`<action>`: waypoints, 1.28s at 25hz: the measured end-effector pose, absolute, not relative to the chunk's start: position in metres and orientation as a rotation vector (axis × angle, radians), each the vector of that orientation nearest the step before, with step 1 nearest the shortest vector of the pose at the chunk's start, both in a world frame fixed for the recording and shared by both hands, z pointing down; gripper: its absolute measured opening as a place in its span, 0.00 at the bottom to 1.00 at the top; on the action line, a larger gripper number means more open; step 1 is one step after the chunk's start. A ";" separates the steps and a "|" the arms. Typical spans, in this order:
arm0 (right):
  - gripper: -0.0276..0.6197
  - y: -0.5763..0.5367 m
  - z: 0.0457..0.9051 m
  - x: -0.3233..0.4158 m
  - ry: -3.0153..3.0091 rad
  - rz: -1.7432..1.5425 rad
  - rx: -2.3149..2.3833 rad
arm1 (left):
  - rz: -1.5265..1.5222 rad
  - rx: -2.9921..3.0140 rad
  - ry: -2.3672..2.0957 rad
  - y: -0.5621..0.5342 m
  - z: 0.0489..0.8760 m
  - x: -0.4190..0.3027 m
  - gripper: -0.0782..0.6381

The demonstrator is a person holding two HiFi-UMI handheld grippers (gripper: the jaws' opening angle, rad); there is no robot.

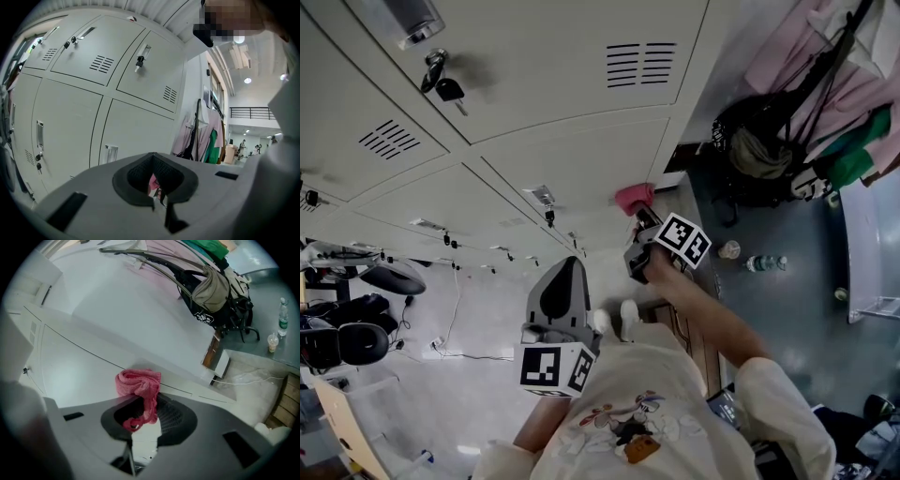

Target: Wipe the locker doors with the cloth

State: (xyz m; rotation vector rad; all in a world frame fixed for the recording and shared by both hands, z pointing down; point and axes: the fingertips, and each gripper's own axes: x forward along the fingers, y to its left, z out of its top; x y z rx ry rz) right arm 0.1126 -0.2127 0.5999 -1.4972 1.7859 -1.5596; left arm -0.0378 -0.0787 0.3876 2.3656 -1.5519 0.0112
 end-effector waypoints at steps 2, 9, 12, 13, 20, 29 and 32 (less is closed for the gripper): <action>0.17 -0.212 0.615 0.113 1.787 -1.582 -1.527 | 0.013 2.359 -1.558 -0.078 0.388 -0.040 0.12; 0.17 -0.204 0.633 0.107 1.812 -1.646 -1.486 | 0.030 2.342 -1.573 -0.076 0.398 -0.043 0.12; 0.17 -0.184 0.601 0.086 1.863 -1.699 -1.329 | 0.025 2.346 -1.582 -0.079 0.401 -0.046 0.12; 0.17 -0.176 0.583 0.078 1.920 -1.699 -1.268 | 0.015 2.351 -1.588 -0.081 0.400 -0.047 0.12; 0.17 -0.134 0.444 0.059 2.556 -1.247 -1.093 | -0.076 2.373 -1.615 -0.092 0.377 -0.055 0.12; 0.17 -0.130 0.382 0.046 2.726 -1.015 -0.895 | -0.095 2.463 -1.623 -0.089 0.346 -0.044 0.12; 0.17 -0.121 0.385 0.034 2.760 -1.061 -0.833 | -0.088 2.466 -1.618 -0.085 0.345 -0.042 0.12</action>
